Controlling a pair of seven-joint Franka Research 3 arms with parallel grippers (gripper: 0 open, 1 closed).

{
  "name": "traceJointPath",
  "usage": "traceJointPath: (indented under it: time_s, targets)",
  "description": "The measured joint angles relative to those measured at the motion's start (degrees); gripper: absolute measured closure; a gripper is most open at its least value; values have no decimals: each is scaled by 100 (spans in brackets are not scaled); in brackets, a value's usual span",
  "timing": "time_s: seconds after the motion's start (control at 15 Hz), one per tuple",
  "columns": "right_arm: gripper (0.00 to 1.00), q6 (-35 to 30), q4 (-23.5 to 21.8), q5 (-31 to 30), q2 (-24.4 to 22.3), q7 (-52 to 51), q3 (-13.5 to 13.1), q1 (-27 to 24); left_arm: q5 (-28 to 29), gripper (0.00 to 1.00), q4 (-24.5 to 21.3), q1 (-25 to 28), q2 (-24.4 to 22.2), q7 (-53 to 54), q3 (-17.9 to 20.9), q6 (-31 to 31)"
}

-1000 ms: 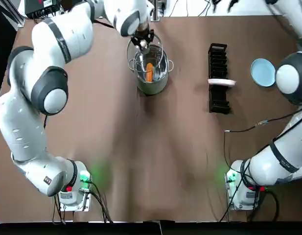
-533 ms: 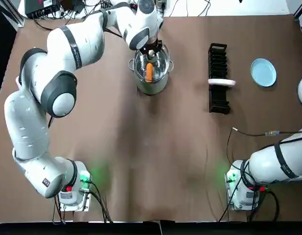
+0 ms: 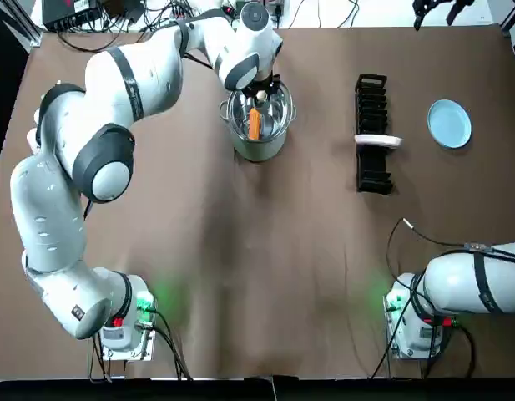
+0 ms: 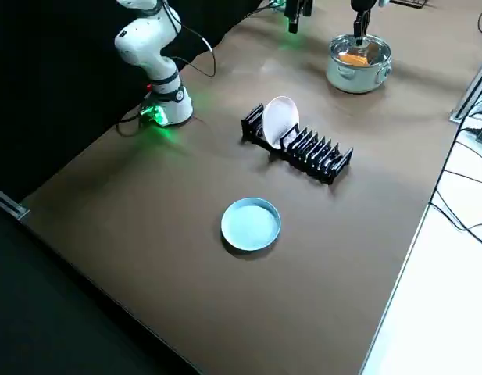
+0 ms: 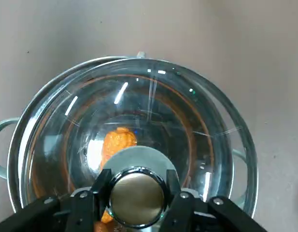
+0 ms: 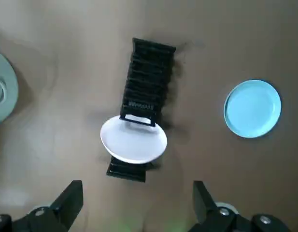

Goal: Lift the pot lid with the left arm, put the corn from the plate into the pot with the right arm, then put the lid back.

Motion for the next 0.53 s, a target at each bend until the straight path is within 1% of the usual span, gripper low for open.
traceJointPath:
  time_s: [0.27, 0.53]
  targets:
    - [0, -236, 247, 50, -170, -98, -22, -336, 8, 49, 4, 27, 0, 0, 31, -12]
    - [0, -241, 254, 521, -160, -429, -47, -619, 33, 49, 12, 118, 2, 12, 43, -74]
